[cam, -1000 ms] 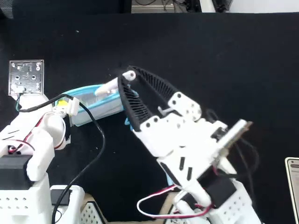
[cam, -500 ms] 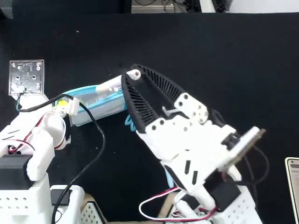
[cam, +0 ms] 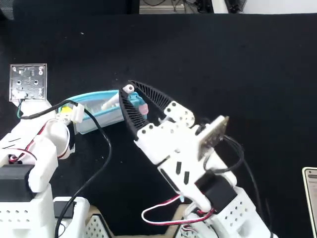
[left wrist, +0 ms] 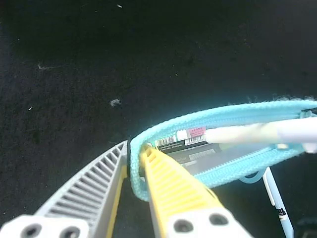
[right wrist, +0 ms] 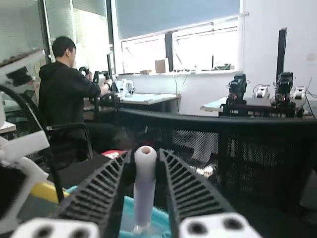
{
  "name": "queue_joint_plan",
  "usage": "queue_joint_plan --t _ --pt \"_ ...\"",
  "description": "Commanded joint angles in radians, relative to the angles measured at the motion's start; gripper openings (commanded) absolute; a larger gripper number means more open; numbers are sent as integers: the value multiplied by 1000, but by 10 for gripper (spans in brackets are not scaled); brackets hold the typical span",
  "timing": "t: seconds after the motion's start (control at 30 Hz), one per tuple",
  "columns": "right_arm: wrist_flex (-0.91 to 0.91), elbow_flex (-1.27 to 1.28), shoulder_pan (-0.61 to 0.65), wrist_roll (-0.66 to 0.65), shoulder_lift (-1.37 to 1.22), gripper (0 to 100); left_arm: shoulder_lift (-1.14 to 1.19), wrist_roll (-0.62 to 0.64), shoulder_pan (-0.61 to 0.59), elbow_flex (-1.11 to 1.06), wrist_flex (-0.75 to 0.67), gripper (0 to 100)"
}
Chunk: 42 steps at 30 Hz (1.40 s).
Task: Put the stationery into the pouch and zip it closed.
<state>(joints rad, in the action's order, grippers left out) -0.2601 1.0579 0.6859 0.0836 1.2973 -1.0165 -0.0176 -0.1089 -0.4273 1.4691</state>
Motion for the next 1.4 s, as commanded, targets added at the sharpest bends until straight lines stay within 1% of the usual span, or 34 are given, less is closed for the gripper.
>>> queue_joint_plan --t 0.0,0.07,0.1,0.37,0.47,0.57,0.67,0.77,0.87,0.97,1.13,1.27,1.37 --pt "-127 -127 12 9 -84 236 6 -11 1 -47 5 30" --pt "-203 -213 12 9 -133 283 6 -11 1 -47 5 30" --pt "-239 -257 11 9 -151 286 6 -11 1 -47 5 30" --pt "-531 -552 -6 -9 -153 219 6 -11 1 -47 5 30" --pt "-660 -599 -101 -72 -148 141 6 -11 1 -47 5 30" --pt "-755 -567 -252 -112 -191 75 6 -11 1 -47 5 30" --pt "-827 -483 -381 -112 -294 87 6 -11 1 -47 5 30" --pt "-842 -383 -450 -121 -438 137 6 -11 1 -47 5 30" --pt "-839 -314 -457 -123 -602 172 6 -11 1 -47 5 30" --pt "-798 -291 -454 -115 -777 176 6 -11 1 -47 5 30" --pt "-684 -315 -456 -115 -1053 175 6 -11 1 -47 5 30" --pt "-694 -377 -453 -115 -1194 174 6 -11 1 -47 5 30" --pt "-740 -426 -451 -115 -1237 175 6 -11 1 -47 5 30"
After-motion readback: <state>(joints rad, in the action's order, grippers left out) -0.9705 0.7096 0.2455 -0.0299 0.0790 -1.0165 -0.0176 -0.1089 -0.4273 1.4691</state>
